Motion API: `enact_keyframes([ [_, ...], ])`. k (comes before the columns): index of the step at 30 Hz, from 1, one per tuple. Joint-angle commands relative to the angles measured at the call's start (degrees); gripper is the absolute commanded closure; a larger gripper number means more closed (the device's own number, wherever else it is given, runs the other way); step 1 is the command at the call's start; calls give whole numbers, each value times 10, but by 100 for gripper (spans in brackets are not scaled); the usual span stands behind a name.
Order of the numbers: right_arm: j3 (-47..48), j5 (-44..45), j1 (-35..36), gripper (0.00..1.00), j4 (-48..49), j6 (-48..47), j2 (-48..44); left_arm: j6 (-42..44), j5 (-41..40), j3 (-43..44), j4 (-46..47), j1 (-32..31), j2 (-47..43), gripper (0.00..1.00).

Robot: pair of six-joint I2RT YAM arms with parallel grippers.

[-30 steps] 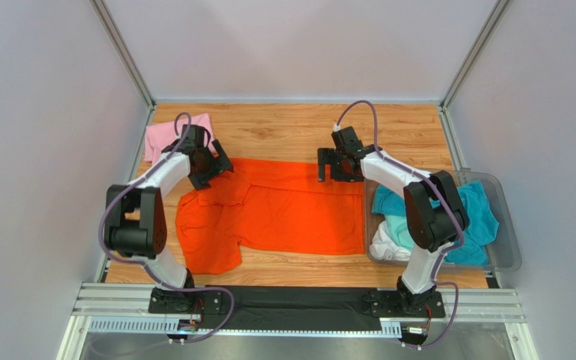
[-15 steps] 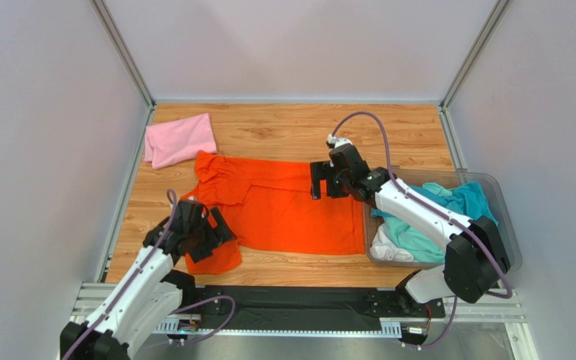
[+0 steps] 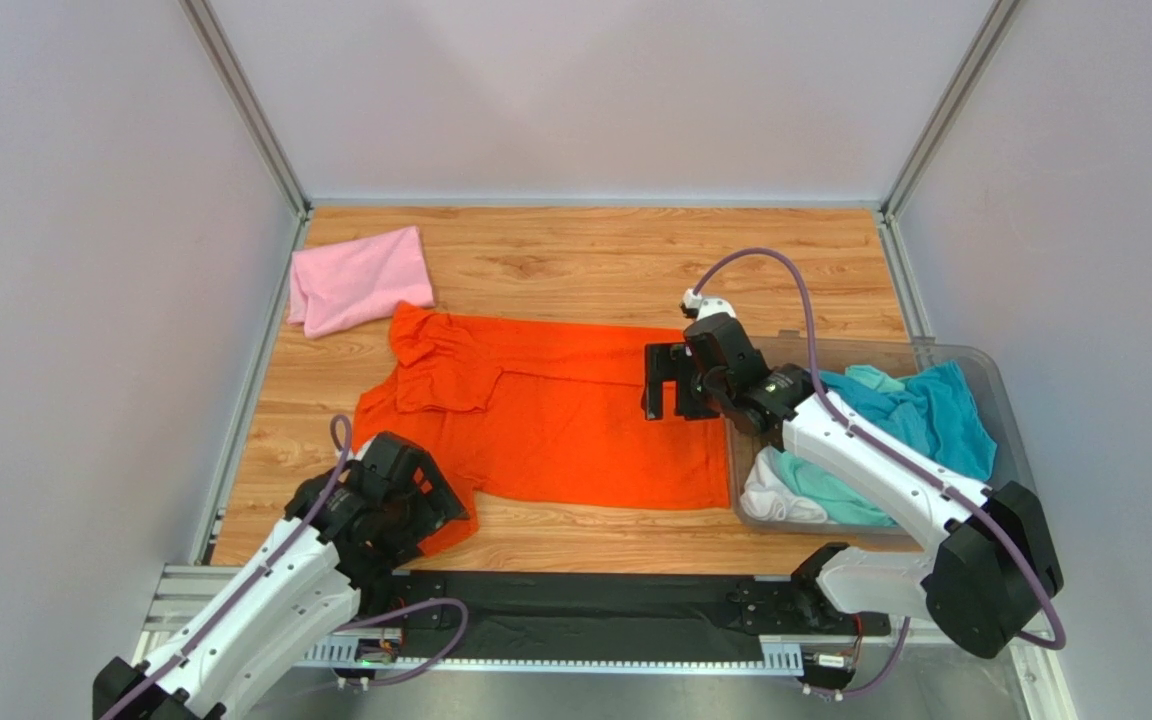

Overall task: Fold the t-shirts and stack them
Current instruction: Fold the tshirt

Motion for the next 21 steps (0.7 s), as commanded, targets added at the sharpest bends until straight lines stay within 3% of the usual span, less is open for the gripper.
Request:
enact_keyframes([
  [1, -9, 14, 2, 0, 2, 6, -12, -36, -30, 27, -49, -9, 26, 7],
  [5, -15, 13, 1, 0, 3, -2, -3, -45, -51, 32, -44, -11, 49, 13],
  [15, -26, 11, 2, 0, -4, -7, -19, -70, -140, 46, -37, -11, 114, 42],
  [21, -31, 20, 2, 0, -19, -8, -43, -65, -161, 68, -30, -11, 175, 45],
])
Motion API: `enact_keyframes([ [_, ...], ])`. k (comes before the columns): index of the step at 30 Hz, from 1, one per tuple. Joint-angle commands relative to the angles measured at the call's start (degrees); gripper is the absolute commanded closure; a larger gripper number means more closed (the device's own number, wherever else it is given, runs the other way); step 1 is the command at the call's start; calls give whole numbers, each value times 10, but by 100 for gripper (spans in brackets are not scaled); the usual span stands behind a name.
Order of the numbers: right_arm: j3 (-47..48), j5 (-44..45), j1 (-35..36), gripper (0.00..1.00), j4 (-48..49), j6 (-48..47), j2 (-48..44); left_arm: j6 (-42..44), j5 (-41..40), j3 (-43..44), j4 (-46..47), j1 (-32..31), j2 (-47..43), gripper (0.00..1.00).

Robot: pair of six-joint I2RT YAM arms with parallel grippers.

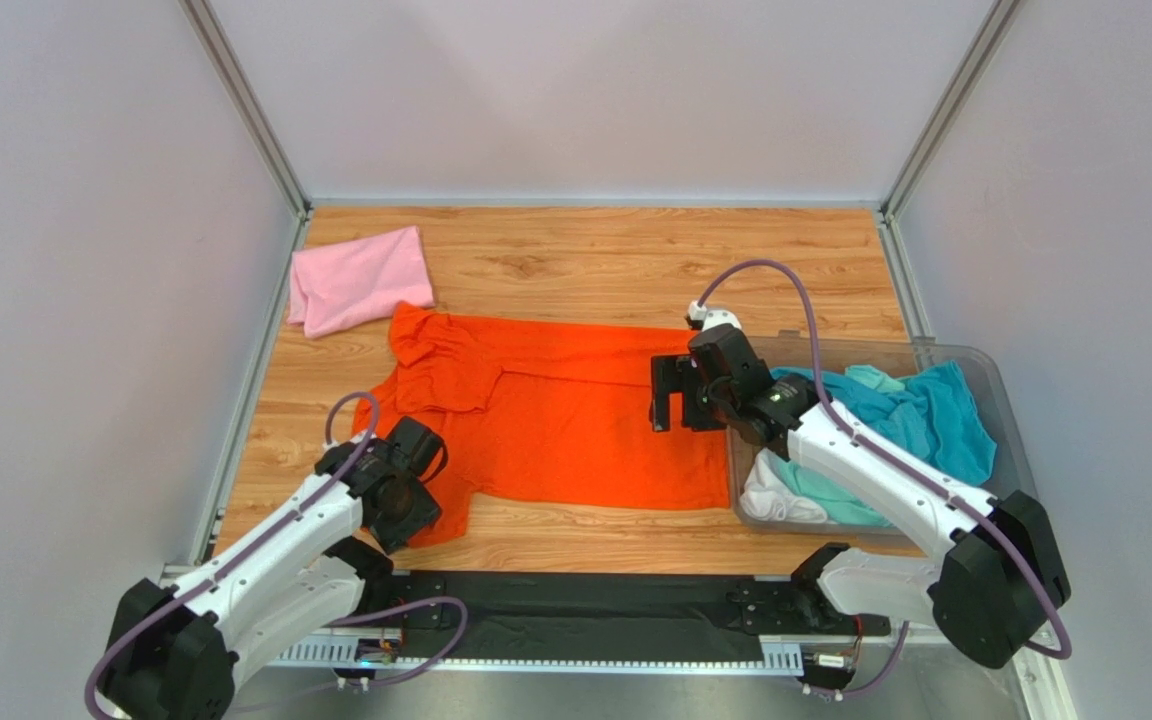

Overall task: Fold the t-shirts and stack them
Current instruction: Fold the tshirt

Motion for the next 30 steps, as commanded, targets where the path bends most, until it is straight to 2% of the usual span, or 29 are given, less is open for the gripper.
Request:
enact_keyframes([
  [1, -1, 16, 2, 0, -11, -6, -30, -6, -34, 33, 3, -2, 30, 46],
  [8, -1, 34, 2, 0, -31, -6, -55, 3, -41, 57, 8, -2, 96, 68],
  [11, -3, 32, 1, 0, -39, -6, -67, 8, -42, 60, 9, -2, 102, 81],
  [12, -6, 31, 2, 0, -43, -6, -70, 9, -41, 60, 10, -2, 101, 90],
  [14, -9, 22, 2, 0, -52, -10, -78, 9, -42, 58, 10, -2, 96, 100],
  [19, -27, -17, 25, 0, -62, -44, -90, 25, -41, 48, 18, -2, 72, 100],
  [25, -37, 16, 133, 1, -93, -43, -46, 31, -28, 27, 38, -2, 17, 100],
  [30, -56, -26, 146, 6, -85, -30, -10, 41, -27, 29, 39, -2, -4, 100],
])
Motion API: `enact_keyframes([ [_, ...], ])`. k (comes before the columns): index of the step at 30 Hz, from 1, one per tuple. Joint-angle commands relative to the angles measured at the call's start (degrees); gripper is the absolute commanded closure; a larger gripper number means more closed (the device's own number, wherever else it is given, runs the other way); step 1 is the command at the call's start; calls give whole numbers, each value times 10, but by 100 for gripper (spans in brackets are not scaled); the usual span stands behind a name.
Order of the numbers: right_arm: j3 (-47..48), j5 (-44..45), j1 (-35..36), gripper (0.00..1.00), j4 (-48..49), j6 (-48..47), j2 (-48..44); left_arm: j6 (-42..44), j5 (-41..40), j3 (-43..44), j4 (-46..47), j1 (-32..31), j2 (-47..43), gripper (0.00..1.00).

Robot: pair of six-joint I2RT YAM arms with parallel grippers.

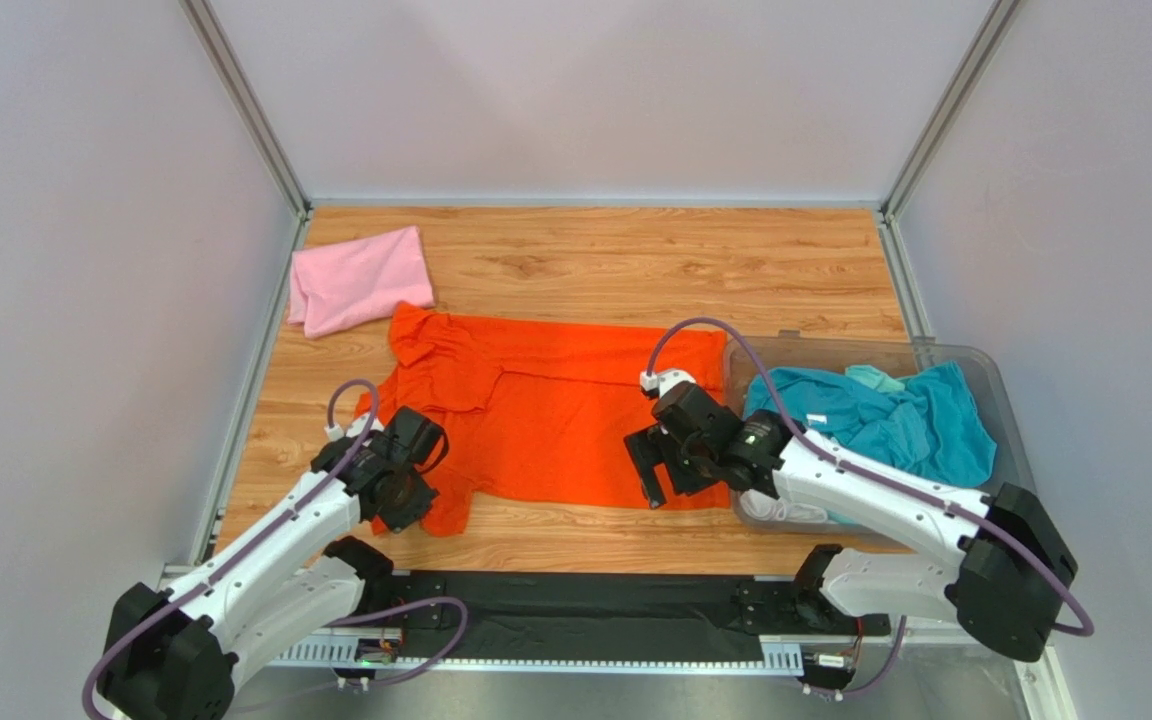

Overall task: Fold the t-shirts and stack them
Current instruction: Fold the tshirt

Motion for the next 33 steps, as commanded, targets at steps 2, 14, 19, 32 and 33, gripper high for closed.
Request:
enact_keyframes([
  [2, -10, -17, 3, 8, -7, 26, 39, 13, 4, 3, 12, -2, -11, 100],
  [14, -43, 19, 3, 23, 0, 67, 97, 25, -12, 29, -2, -1, -8, 100],
  [19, -47, 32, 4, 29, 7, 68, 114, 26, -18, 35, -10, -2, -11, 100],
  [32, -35, 56, 3, 79, 7, 71, 119, 38, -38, 61, -23, -2, -11, 100],
  [33, -33, 62, 3, 81, 4, 71, 114, 40, -41, 64, -25, -2, -10, 100],
])
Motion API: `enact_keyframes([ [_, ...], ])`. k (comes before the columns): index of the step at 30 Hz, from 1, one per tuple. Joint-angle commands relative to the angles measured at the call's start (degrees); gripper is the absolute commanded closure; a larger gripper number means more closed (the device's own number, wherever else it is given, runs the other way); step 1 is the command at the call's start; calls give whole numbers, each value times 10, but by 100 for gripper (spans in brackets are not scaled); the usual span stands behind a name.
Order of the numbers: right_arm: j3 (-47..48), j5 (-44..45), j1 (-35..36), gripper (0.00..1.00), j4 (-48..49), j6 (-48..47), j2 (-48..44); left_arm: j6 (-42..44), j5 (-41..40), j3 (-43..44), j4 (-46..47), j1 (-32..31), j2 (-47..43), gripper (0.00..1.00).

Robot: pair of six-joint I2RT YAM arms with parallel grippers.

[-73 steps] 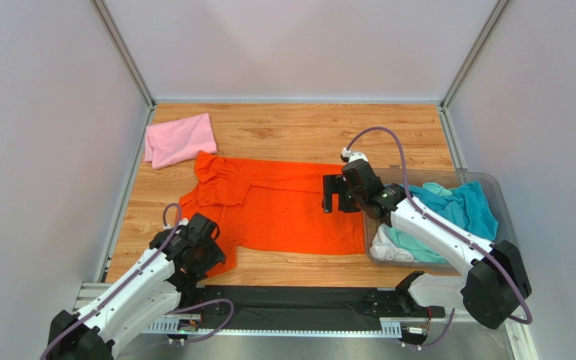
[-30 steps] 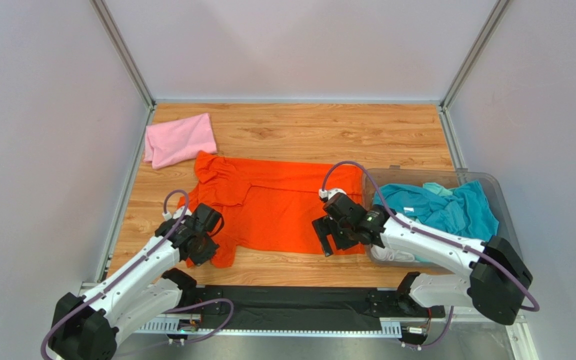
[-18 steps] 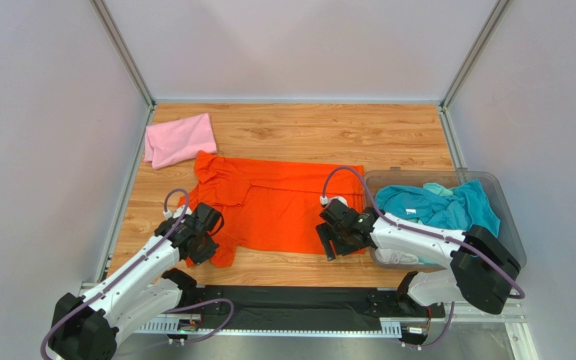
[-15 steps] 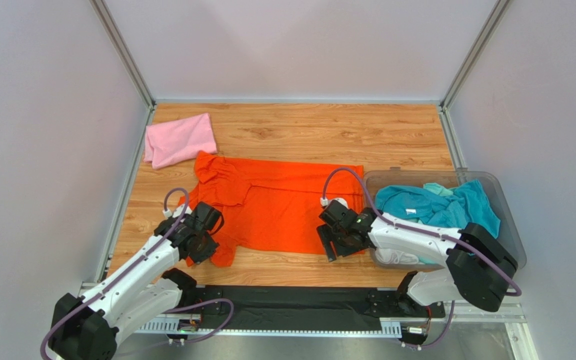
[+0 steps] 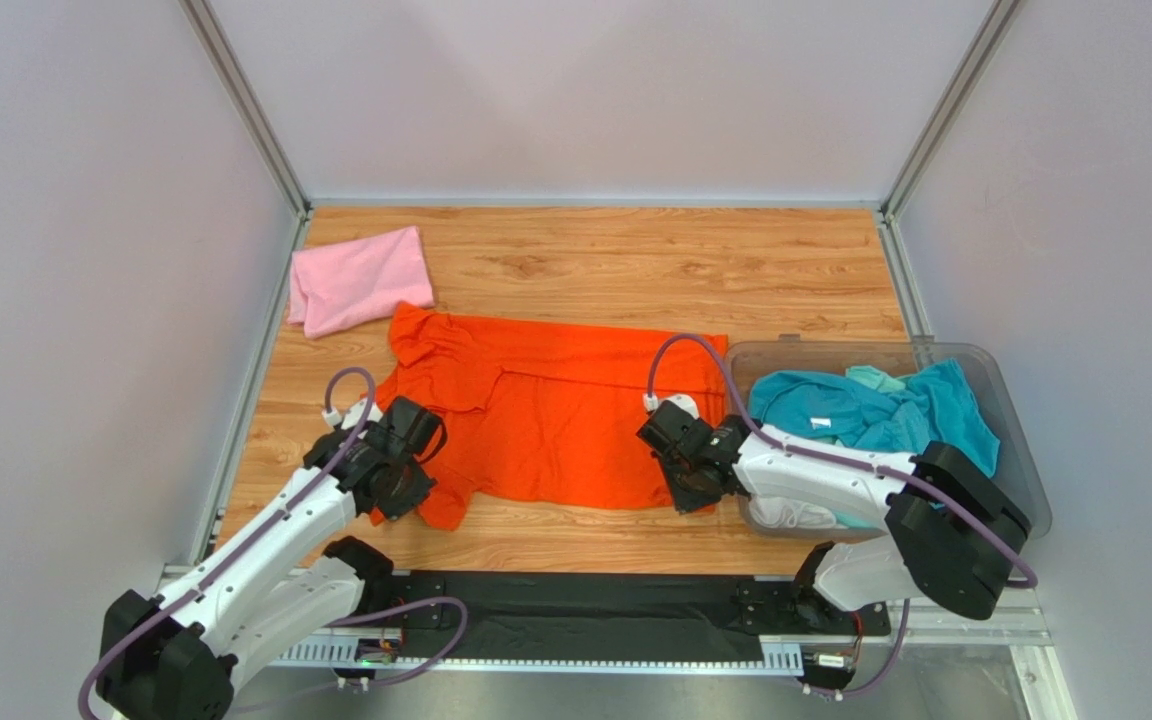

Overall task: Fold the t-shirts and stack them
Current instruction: Fold the tshirt

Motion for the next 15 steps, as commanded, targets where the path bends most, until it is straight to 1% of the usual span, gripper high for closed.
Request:
enact_keyframes([
  [1, 11, 36, 0, 84, -7, 3, -4, 16, -23, 33, -11, -1, -3, 100],
  [3, 20, 51, -1, 100, -12, 2, -8, 20, -31, 40, -13, -2, -2, 100],
  [6, 34, 77, 0, 100, -23, -3, -16, 31, -43, 58, -10, -1, 3, 100],
  [15, 83, 91, -6, 100, -37, -40, -40, 66, -67, 119, 0, 0, 51, 100],
])
